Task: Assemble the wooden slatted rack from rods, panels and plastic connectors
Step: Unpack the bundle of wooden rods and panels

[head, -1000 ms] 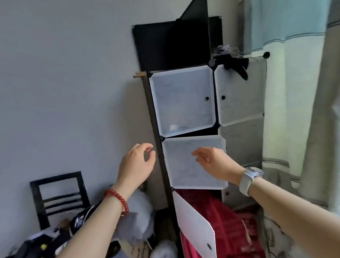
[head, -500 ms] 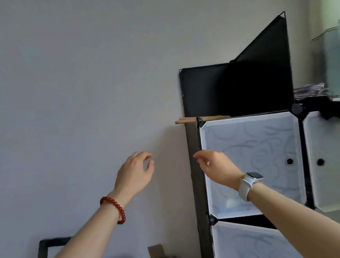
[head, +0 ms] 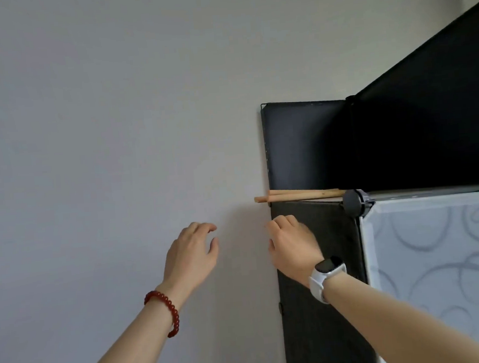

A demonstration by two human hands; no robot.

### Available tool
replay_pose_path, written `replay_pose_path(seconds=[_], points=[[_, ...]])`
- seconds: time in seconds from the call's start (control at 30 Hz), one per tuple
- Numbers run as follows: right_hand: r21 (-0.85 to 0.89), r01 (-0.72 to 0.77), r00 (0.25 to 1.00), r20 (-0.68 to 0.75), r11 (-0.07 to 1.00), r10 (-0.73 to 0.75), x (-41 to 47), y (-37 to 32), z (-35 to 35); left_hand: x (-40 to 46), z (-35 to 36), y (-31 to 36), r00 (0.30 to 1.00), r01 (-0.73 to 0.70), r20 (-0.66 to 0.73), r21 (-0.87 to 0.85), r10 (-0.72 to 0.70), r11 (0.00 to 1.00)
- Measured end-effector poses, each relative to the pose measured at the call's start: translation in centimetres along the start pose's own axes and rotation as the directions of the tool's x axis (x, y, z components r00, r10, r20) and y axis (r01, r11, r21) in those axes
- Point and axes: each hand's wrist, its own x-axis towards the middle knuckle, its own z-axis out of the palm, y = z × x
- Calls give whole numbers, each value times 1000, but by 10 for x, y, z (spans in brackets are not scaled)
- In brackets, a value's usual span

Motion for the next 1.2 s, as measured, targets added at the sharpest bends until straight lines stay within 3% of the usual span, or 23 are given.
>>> replay_pose_path(seconds=[0.17, 0.27, 0.37, 0.47, 0.67, 0.83, 0.93, 1.03, 1.2], points=[[-452, -85, 996, -41, 888, 74, 81, 14, 32, 68, 56, -46, 991, -131, 29, 40, 130, 991], [-549, -174, 982, -38, 817, 184, 126, 19, 49, 109, 93, -62, 978, -209, 26, 35, 208, 977], [-563, -210, 973, -45, 799, 224, 154, 30, 57, 141, 127, -57, 955, -295, 41, 48, 293, 954], [-580, -141, 980, 30, 802, 195, 166, 38, 71, 171, 160, -46, 934, -354, 61, 19, 352, 935], [-560, -55, 994, 50, 827, 100, 162, 43, 70, 216, 208, -24, 919, -357, 136, -108, 369, 928], [-581, -46, 993, 63, 813, 101, 148, 40, 55, 242, 219, 3, 809, -441, 278, -297, 519, 847], [-582, -62, 991, 61, 811, 120, 142, 38, 45, 240, 217, 10, 786, -511, 215, -304, 580, 804], [-594, -68, 990, 59, 801, 128, 135, 36, 38, 228, 212, 15, 787, -573, 136, -198, 602, 795], [-581, -137, 990, -58, 802, 127, 130, 31, 10, 217, 186, 20, 824, -542, 73, -188, 562, 819]])
